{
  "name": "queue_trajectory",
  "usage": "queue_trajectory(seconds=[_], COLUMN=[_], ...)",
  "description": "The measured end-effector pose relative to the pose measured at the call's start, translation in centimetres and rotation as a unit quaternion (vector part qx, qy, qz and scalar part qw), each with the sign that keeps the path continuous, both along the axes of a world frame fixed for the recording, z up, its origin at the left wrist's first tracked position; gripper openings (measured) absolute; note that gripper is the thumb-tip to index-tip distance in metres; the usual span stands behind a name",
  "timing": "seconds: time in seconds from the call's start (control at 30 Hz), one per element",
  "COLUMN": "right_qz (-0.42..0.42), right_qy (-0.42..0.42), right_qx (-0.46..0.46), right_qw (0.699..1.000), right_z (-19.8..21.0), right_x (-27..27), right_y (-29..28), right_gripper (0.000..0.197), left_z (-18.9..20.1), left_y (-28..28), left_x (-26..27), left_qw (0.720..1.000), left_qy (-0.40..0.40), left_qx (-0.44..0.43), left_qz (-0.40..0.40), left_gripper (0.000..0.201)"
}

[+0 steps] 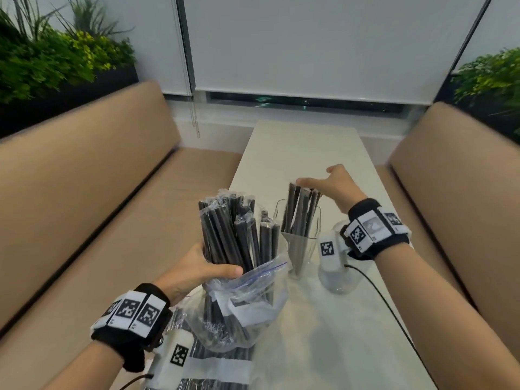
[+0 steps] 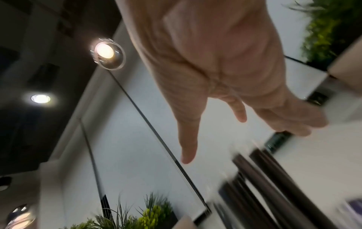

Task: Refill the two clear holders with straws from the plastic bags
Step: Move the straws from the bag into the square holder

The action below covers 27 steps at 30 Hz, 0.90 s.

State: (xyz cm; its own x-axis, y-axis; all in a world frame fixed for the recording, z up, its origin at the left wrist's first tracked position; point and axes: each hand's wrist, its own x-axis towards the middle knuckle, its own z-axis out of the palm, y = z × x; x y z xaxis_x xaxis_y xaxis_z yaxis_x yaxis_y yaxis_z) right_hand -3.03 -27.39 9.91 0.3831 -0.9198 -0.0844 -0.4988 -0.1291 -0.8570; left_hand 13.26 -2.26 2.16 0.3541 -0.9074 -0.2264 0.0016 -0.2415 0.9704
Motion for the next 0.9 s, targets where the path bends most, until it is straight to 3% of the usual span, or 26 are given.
queue_trajectory(seconds=[0.07,0.17,0.23,0.27,0.3,0.4,0.47,0.6,0.77,0.9], right_qz=[-0.015,-0.016,0.031,0.066,0.1,0.145,0.147,0.122,0.094,0.08], right_qy=[0.006,-0.107,-0.245,-0.285,-0.277,-0.127,-0.134,-0.17,-0.21,-0.233], right_qx=[-0.087,-0.199,-0.154,-0.109,-0.059,0.016,0.005,-0.053,-0.034,-0.043], right_qw=[0.996,0.974,0.957,0.95,0.954,0.981,0.98,0.976,0.973,0.968], right_z=[2.8,6.0,5.8,5.0,3.7,-1.3,-3.7,-5.1,-2.9,-0.3], right_x=[-1.6,-3.8,-4.8,-5.2,-5.5,-5.5,-5.4,-6.2,-8.1,-8.2], right_y=[0.8,4.1,7.3,9.2,10.9,14.3,14.5,13.9,12.9,12.5], right_gripper=[0.083,0.05,0.033,0.037,0.048,0.082,0.072,0.028,0.031,0.02], left_z=[0.3,0.9,0.9,0.9,0.7,0.1,-0.4,-1.3,-1.8,-1.7], left_y=[-0.2,-0.5,-0.8,-0.9,-1.1,-1.4,-1.5,-1.6,-1.7,-1.9], left_x=[-0.3,-1.1,-1.5,-1.8,-2.1,-3.6,-5.0,-6.8,-7.6,-7.9], left_qw=[1.0,1.0,1.0,1.0,0.999,0.999,0.998,0.998,0.997,0.998], left_qy=[-0.007,-0.007,-0.011,-0.01,-0.008,0.004,0.002,0.016,0.049,0.043], left_qx=[-0.002,-0.016,-0.023,-0.029,-0.033,-0.053,-0.059,-0.057,-0.054,-0.051], left_qz=[-0.006,-0.014,-0.005,0.0,0.007,0.011,0.011,0.013,0.028,0.009], left_gripper=[0.093,0.071,0.061,0.064,0.07,0.073,0.064,0.061,0.081,0.086])
